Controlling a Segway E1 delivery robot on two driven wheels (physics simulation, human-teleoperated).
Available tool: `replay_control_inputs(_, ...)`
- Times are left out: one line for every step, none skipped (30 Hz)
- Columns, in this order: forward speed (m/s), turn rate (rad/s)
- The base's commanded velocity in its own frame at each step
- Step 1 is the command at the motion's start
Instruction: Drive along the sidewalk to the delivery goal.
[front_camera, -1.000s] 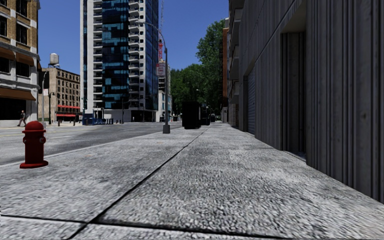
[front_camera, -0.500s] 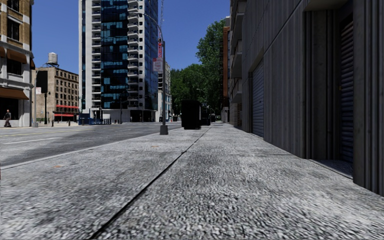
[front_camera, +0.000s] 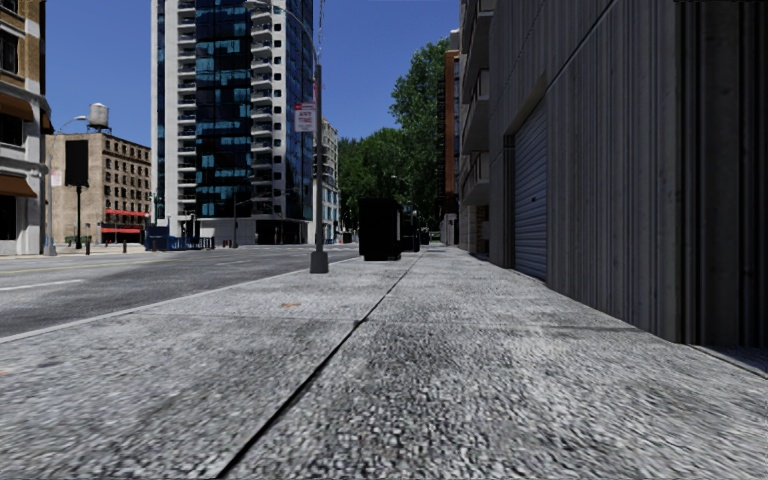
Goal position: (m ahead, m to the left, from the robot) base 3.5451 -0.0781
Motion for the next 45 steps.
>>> replay_control_inputs(1.97, 0.00)
replay_control_inputs(1.97, 0.00)
replay_control_inputs(1.97, 0.00)
replay_control_inputs(1.97, 0.00)
replay_control_inputs(1.97, 0.00)
replay_control_inputs(1.97, 0.00)
replay_control_inputs(1.97, 0.00)
replay_control_inputs(1.97, 0.00)
replay_control_inputs(1.97, 0.00)
replay_control_inputs(1.97, 0.00)
replay_control_inputs(1.97, 0.00)
replay_control_inputs(1.97, 0.00)
replay_control_inputs(1.97, 0.00)
replay_control_inputs(1.97, 0.00)
replay_control_inputs(1.97, 0.00)
replay_control_inputs(1.97, 0.00)
replay_control_inputs(1.97, 0.00)
replay_control_inputs(1.97, 0.00)
replay_control_inputs(1.97, 0.00)
replay_control_inputs(1.97, 0.00)
replay_control_inputs(1.97, 0.00)
replay_control_inputs(1.97, 0.00)
replay_control_inputs(1.97, 0.00)
replay_control_inputs(1.97, 0.00)
replay_control_inputs(1.97, 0.00)
replay_control_inputs(1.97, 0.00)
replay_control_inputs(1.97, 0.00)
replay_control_inputs(1.97, 0.00)
replay_control_inputs(1.97, 0.00)
replay_control_inputs(1.97, 0.00)
replay_control_inputs(1.97, 0.00)
replay_control_inputs(1.97, 0.00)
replay_control_inputs(1.97, -0.27)
replay_control_inputs(1.97, -0.51)
replay_control_inputs(1.97, -0.51)
replay_control_inputs(1.97, -0.91)
replay_control_inputs(1.97, -1.04)
replay_control_inputs(1.97, -1.09)
replay_control_inputs(1.97, -0.65)
replay_control_inputs(1.97, 0.00)
replay_control_inputs(1.97, 0.00)
replay_control_inputs(1.97, 0.00)
replay_control_inputs(1.97, 0.00)
replay_control_inputs(1.97, 0.00)
replay_control_inputs(1.97, 0.00)
